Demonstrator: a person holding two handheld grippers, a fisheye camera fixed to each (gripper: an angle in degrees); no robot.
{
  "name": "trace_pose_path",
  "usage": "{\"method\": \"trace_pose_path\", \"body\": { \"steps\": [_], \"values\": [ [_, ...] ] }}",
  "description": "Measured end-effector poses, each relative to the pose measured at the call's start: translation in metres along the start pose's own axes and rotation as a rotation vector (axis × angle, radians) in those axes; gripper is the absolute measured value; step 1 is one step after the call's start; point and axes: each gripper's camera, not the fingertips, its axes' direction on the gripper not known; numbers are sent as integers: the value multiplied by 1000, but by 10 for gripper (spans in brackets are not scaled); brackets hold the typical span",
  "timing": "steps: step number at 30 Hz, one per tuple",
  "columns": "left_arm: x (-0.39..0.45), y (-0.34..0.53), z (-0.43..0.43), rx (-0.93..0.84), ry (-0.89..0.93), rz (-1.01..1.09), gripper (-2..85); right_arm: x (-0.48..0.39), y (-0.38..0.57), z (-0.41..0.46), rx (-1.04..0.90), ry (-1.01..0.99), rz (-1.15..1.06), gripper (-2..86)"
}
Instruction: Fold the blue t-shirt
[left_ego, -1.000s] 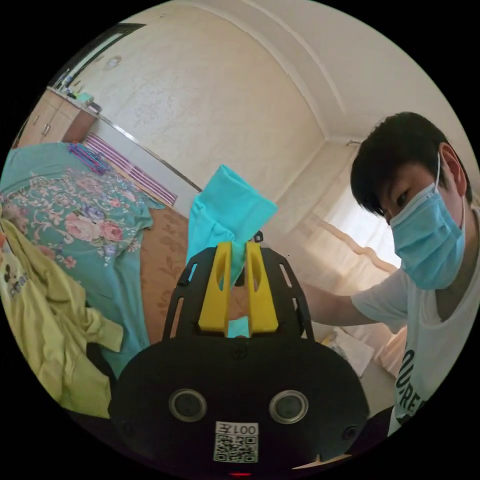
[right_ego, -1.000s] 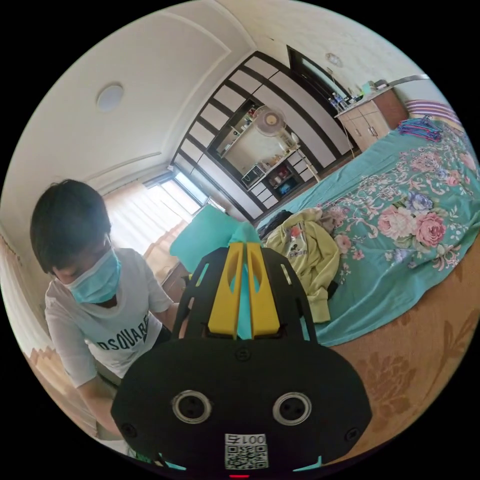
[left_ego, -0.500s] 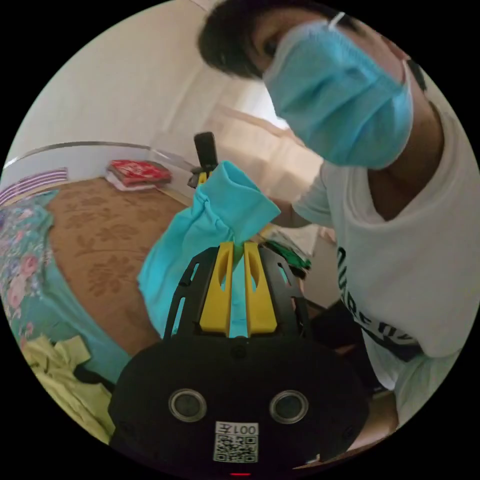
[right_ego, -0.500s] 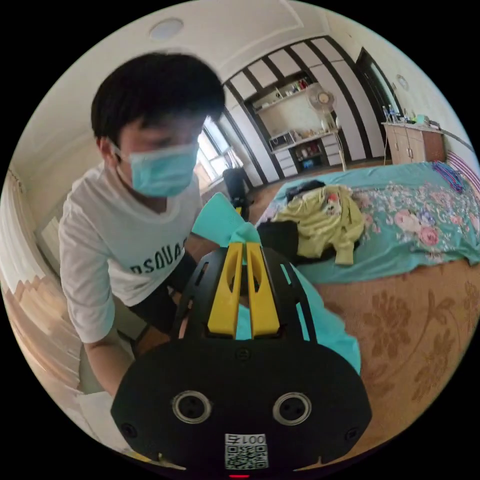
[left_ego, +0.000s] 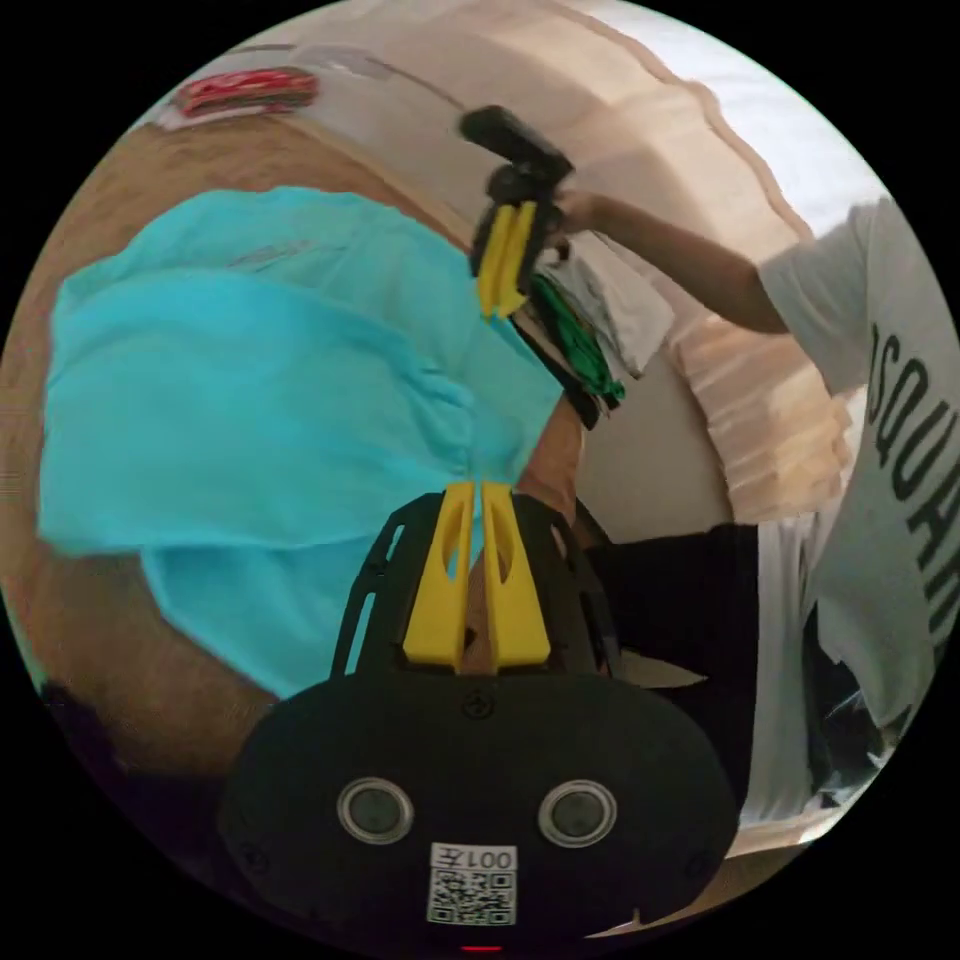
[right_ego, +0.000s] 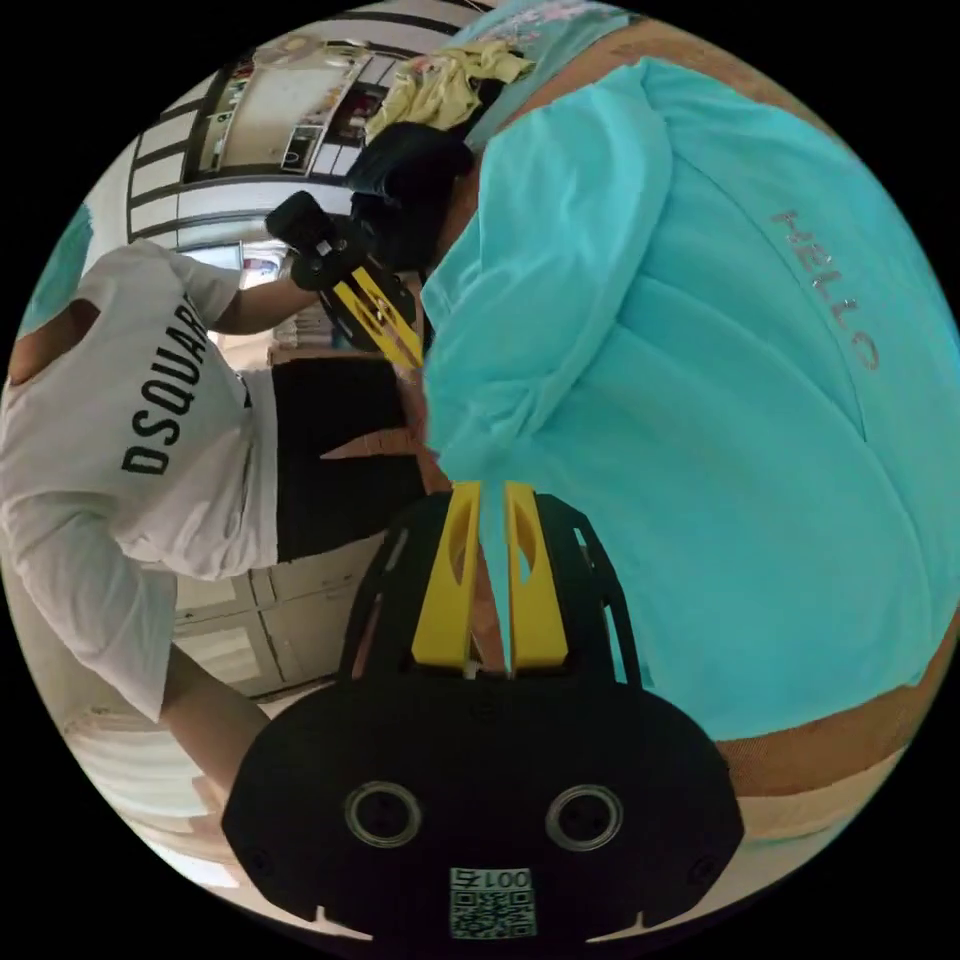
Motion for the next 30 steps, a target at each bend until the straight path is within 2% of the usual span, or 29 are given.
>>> {"method": "trace_pose_path", "body": {
  "steps": [3,6,8,12,14,16,18,22,24,26,28,30],
  "values": [
    [-31,16,-41,149,-126,-191,-5,-12,-25,-32,241,204,-51,59],
    [-65,33,-83,317,-345,-443,13,-11,-78,-56,441,406,-66,88],
    [-90,45,-97,430,-447,-643,24,-5,-118,-59,488,473,-61,101],
    [-111,55,-81,580,-353,-863,32,29,-203,-45,483,476,17,104],
    [-118,67,-61,739,-175,-963,32,43,-226,-37,477,417,51,92],
    [-120,75,-47,843,-54,-988,29,53,-241,-31,468,378,95,68],
    [-120,77,-36,872,-23,-1021,9,55,-248,-24,449,389,119,37],
    [-112,71,-29,894,-47,-1017,-8,32,-229,-33,513,488,56,21],
    [-100,71,-32,900,-105,-1007,-9,30,-212,-49,569,541,83,16],
    [-81,75,-36,879,-238,-1014,-9,41,-205,-60,581,538,128,15],
    [-74,82,-35,886,-260,-1019,-8,61,-199,-71,604,467,197,14],
    [-77,85,-28,880,-189,-1009,-7,82,-193,-78,661,253,174,16]
  ]
}}
